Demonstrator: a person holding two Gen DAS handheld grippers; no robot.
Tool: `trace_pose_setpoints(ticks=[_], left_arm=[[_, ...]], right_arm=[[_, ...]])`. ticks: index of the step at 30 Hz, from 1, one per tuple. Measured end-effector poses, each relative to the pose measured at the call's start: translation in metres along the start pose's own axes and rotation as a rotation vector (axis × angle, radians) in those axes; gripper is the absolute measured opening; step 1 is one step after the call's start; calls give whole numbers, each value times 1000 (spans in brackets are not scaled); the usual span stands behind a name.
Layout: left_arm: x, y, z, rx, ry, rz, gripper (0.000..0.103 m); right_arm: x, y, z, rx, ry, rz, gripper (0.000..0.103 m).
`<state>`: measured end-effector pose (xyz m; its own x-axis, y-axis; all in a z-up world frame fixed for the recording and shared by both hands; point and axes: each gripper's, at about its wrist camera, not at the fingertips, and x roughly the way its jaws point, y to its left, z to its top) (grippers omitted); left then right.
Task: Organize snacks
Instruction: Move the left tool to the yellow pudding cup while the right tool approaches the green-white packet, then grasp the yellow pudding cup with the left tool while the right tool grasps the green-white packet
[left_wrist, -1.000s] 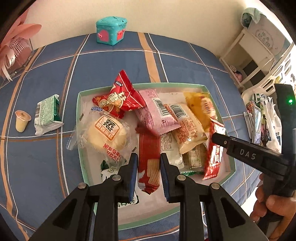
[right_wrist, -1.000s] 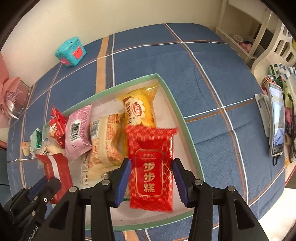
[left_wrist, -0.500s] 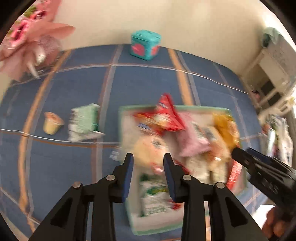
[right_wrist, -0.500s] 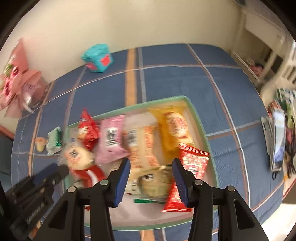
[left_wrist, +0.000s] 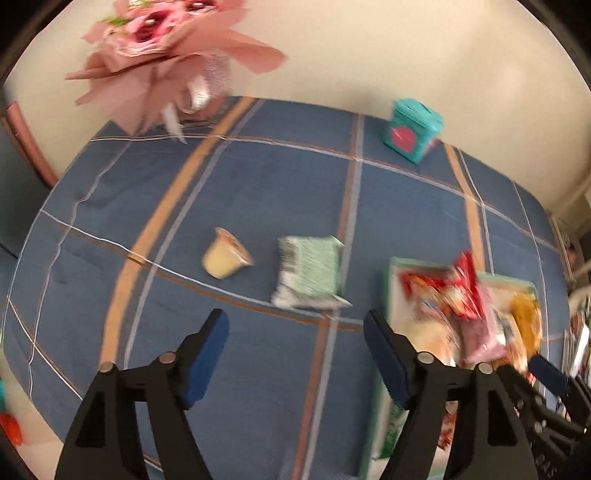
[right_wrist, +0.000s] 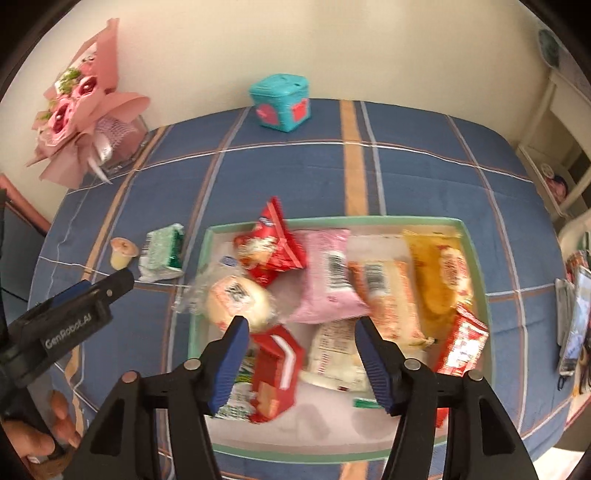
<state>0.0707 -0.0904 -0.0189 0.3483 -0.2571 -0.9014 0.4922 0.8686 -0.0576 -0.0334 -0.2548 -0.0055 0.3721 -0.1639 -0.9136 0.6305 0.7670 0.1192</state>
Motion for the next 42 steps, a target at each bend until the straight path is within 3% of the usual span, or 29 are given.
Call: trace_pose_setpoints(ticks=[4,9,16,26,27,31,33,35,42], left_arm=[[5,38,18,-104,-52,-7,92],[23,76,36,-197,-68,-2,93],[60,107,50,-259,25,-27,93],[104,107,52,-312,131,-86,92],[106,107,51,-315,132,-96,91],[114,103,51,-309,139,-113,62],[117,101,50,-314,142,-132,52],[118,100,48,-316,139,-154,42],[98,94,40,-309,121,-160,39]], right_arm=[[5,20,11,-14,-23,50,72],[19,52,34,-41,-45,89,72],[59,107,57,-94,-11,157,72],[129,151,56,-141,82,135,72],[133,153,56,-140,85,139,72],[144,160,55,-143,92,137,70],[148,161,55,-143,94,143,60],[148,162,54,-139,90,148,58],[137,151,54,-104,95,169,55]])
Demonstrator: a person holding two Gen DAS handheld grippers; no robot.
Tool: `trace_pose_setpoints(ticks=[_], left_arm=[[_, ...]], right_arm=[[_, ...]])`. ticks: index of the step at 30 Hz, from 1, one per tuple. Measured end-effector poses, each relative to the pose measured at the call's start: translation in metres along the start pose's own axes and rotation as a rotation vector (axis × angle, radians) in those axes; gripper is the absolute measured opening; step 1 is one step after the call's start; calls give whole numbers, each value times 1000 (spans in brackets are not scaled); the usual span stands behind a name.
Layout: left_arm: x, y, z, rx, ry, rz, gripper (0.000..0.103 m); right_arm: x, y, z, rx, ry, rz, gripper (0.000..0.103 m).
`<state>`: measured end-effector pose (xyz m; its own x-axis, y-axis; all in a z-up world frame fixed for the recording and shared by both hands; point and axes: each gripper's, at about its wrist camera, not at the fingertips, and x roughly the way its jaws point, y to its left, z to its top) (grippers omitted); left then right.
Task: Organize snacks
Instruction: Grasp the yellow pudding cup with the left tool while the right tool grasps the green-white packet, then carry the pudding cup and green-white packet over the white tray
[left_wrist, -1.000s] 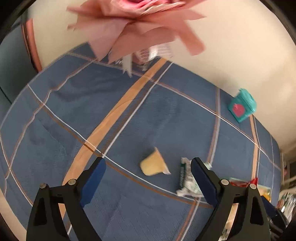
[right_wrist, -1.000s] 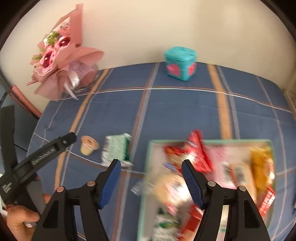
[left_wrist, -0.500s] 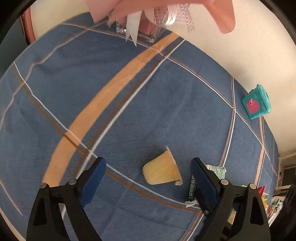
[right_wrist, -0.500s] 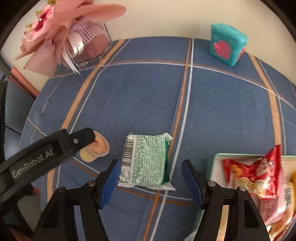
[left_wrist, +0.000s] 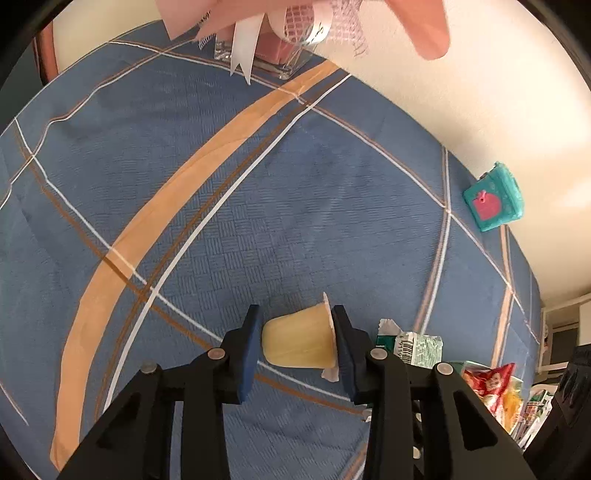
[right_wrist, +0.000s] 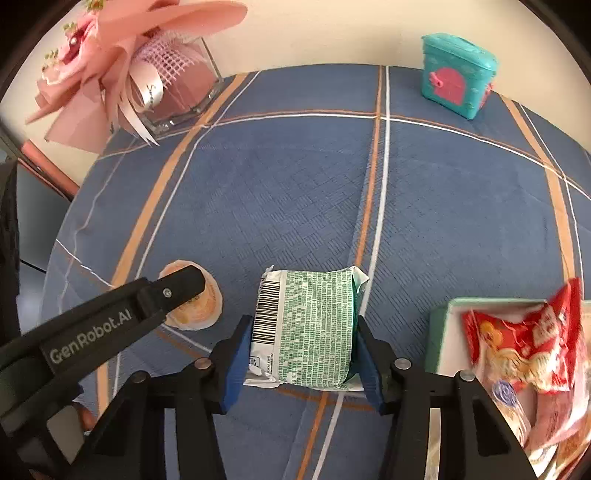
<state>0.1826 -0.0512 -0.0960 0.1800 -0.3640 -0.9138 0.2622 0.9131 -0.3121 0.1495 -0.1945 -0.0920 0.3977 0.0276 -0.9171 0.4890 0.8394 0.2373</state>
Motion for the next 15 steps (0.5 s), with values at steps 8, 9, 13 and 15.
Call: trace_pose_setpoints(ticks=[8,9,13,15], left_arm=[[-49,-12,-29,32,-53,-17,39],[-55,-14,-34,37,-57,-25,39],[-77,-28,-50,86,-72,-48,39],[-82,-39,-57,109,-79,-70,39]], right_arm=[[-53,-8,-15,42,-47,31,54],[-61,-10,-18,44,-55,26,54],[-99,-23,-36,63,-101,25,54],[-113,-32,-45,74,-118,19,54]])
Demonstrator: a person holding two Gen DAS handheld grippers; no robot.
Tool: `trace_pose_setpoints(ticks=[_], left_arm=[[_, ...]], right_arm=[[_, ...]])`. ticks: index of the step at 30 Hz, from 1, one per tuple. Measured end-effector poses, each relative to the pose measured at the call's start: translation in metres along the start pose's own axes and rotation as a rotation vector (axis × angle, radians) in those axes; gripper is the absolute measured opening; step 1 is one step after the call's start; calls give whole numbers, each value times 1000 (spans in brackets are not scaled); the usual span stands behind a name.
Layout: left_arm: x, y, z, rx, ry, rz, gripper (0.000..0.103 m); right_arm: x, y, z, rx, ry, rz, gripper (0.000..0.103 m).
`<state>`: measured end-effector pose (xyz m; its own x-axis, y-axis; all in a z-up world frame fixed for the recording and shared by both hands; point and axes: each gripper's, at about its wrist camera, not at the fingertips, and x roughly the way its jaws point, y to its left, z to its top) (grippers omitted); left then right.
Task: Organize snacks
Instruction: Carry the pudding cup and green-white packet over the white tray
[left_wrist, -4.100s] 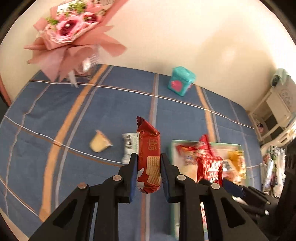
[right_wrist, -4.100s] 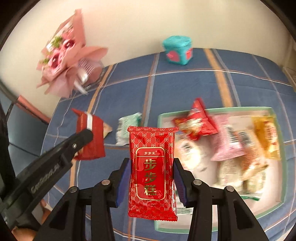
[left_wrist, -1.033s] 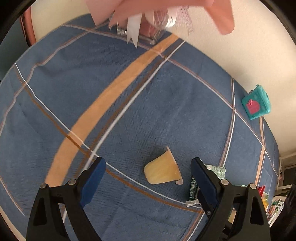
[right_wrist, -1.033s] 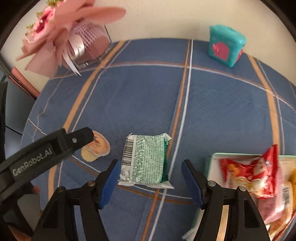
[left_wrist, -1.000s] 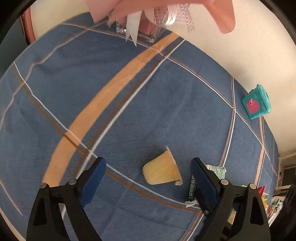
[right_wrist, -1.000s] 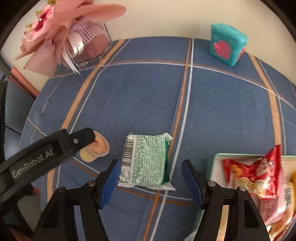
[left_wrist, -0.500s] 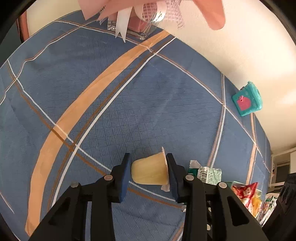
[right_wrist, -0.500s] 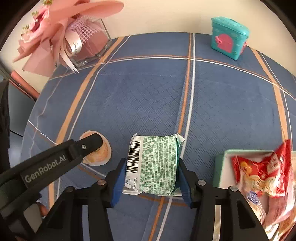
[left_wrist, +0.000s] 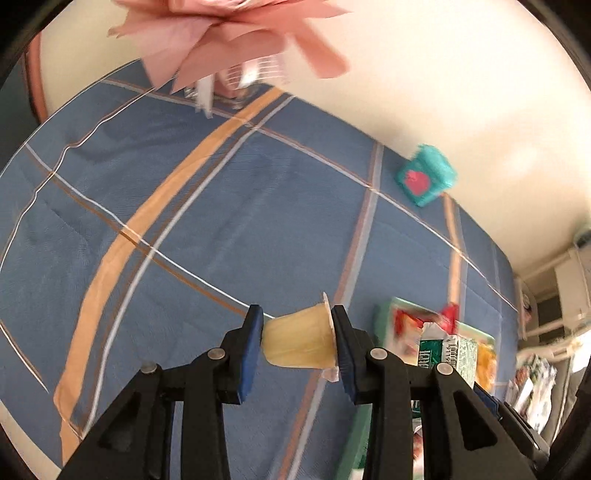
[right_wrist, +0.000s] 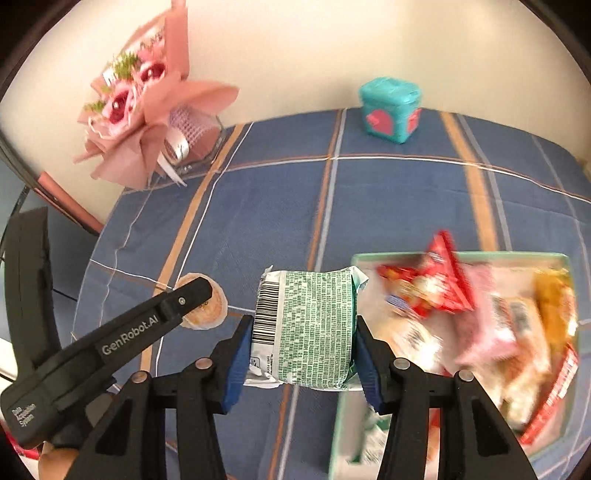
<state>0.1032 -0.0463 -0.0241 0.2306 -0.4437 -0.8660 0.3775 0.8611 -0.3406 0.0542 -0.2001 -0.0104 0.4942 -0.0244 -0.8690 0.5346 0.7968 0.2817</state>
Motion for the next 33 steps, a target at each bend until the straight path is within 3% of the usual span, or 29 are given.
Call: trace_pose_setpoints(ticks=[6,10,16,25,33], left_arm=[[-19,-43,-31,102,-15,-51,39],[-14,-80,-60,187,32,-95,39],[-5,-119,-98,293,86,-95,39],[32,-119,-113,263,210,-101,39],[29,-107,-114,204,231,-142,40]], right_arm=[[-48,-33,-28,23,-62,-58,54],[-66,-67,-48,57,-82,-91,54],[-75,-118,-75,127,-47,-149,54],[-43,-154,-90,187,82,-185,54],[-29,-158,-94,203,122,-185,55]])
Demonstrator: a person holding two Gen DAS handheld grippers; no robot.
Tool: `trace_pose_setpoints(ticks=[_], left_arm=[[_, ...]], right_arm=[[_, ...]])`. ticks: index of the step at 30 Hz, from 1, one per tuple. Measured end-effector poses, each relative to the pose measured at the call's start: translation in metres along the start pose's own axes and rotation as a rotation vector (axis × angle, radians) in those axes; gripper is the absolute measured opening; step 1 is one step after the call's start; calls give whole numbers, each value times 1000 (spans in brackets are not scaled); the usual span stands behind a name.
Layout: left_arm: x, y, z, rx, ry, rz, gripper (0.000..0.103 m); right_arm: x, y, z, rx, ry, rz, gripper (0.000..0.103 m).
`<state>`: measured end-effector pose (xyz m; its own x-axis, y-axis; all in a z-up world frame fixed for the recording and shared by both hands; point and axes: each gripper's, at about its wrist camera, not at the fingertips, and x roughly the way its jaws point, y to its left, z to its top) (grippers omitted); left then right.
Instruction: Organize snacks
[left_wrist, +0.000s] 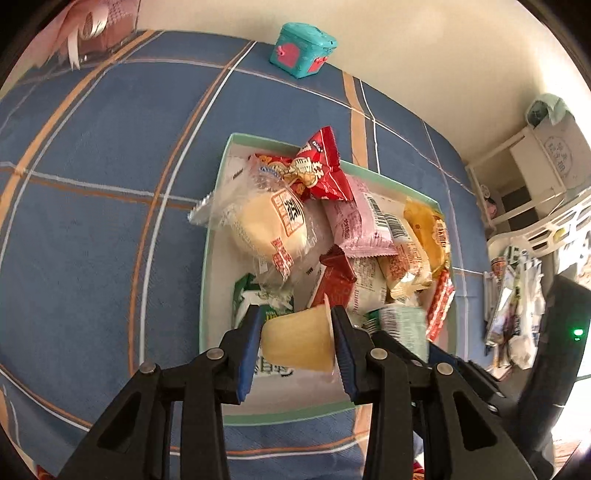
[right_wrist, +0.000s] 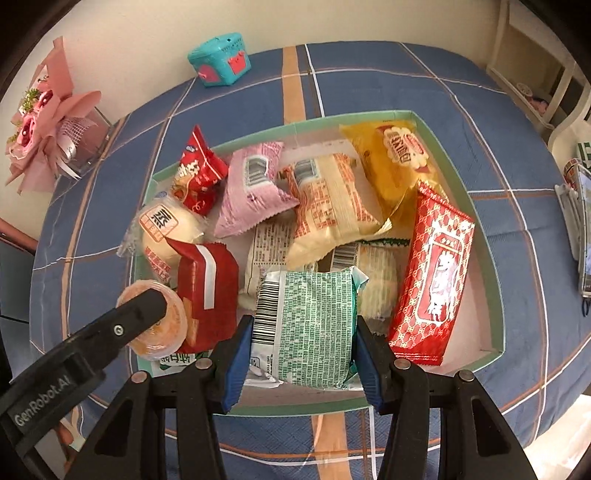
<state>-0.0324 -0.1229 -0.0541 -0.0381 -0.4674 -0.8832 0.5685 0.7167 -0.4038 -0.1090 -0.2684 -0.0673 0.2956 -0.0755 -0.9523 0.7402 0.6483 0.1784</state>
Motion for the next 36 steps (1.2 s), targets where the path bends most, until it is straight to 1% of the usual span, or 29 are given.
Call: trace_pose_setpoints(ticks=[2,3,7,9,10,11,12,13,14,16,17,18,19,20,21,23,25,27,31,33,36], left_arm=[[-3,2,-3,-8,-1,-20,46],[-6,3,-4,-10,-5,-26,47],[-17,7,-9,-11,-24,-17,51],[-22,8,-12,-8,-36,0,55],[-27,9,-14,1,-51,28,58],[-27,9,-14,5,-60,45,62],[-30,9,-15,13,-69,68,64],[-34,10,-18,25,-81,106,68],[-36,11,-19,31,-87,132,73],[-40,14,-24,56,-110,213,78],[-42,16,-26,61,-117,238,85],[-44,18,-28,66,-127,265,87],[-46,22,-31,66,-137,288,92],[-49,26,-32,62,-146,311,95],[-51,31,-33,60,-153,328,96],[-56,39,-35,54,-168,381,97],[-60,46,-35,41,-177,406,97],[-59,46,-34,33,-185,410,97],[-66,46,-35,38,-202,453,97],[-68,42,-36,44,-210,459,97],[-70,38,-38,60,-212,506,97]], right_arm=[[2,-1,-3,-2,4,-2,55],[1,-1,-5,-1,2,-3,55],[1,0,-9,2,5,-8,57],[0,1,-13,-4,7,-14,58],[0,2,-14,-3,5,-14,61],[-1,2,-16,0,1,-13,67],[-3,1,-17,5,-5,-11,70],[-4,1,-19,9,-9,-8,73],[-6,1,-21,13,-12,-4,74],[-9,1,-26,15,-14,0,76],[-10,2,-29,11,-16,2,77],[-12,3,-31,4,-20,5,77],[-14,6,-33,-6,-26,8,79],[-16,9,-35,-19,-36,9,84],[-18,11,-37,-28,-44,8,88],[-22,16,-41,-49,-63,1,100],[-27,22,-45,-70,-84,-3,103],[-33,28,-49,-92,-104,1,103],[-45,39,-55,-133,-147,6,103],[-50,42,-57,-142,-166,7,103],[-56,45,-59,-145,-190,8,103]])
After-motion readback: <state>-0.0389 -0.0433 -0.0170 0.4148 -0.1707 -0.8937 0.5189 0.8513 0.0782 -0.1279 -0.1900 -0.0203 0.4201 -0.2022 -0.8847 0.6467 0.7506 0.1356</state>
